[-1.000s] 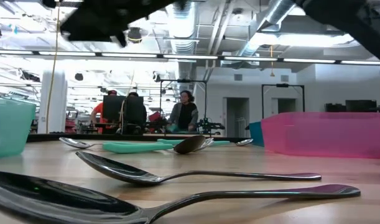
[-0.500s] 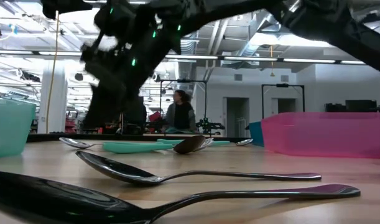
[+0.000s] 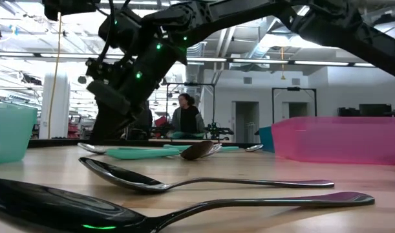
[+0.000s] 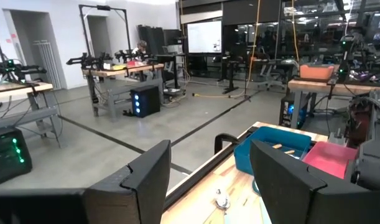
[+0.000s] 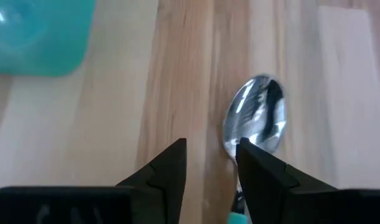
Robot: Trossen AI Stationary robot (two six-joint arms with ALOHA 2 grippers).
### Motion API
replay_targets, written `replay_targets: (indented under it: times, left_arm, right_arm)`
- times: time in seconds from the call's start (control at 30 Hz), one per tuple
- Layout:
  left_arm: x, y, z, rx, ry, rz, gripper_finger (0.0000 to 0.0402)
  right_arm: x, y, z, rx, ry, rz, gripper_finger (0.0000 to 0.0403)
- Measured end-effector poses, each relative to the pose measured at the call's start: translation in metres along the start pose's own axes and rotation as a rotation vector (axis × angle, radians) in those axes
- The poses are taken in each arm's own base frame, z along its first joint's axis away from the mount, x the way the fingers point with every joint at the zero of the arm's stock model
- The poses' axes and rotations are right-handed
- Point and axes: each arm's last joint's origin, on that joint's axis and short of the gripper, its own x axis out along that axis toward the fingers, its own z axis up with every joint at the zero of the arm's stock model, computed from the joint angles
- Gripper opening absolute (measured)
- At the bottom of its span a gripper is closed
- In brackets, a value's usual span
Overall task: Sort silverware by color (type)
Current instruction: Put the blue spoon into the skyblue bin
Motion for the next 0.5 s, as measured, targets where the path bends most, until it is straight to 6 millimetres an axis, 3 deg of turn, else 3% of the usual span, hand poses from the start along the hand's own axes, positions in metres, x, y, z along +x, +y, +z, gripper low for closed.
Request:
replay_targets:
  times: [0.17,0.5]
  left_arm:
    - [0.000,0.000,0.000,0.000,0.000,0.000,0.0206]
    - [0.000,0.000,-0.005,-0.001,0.037,0.000,0.0206]
  right_arm:
    - [-0.007,0.000,0.004,0.010,-0.003,-0.011,0.0161]
    - [-0.001,-0.019,-0.007,0.074,0.067,-0.067,0.0161]
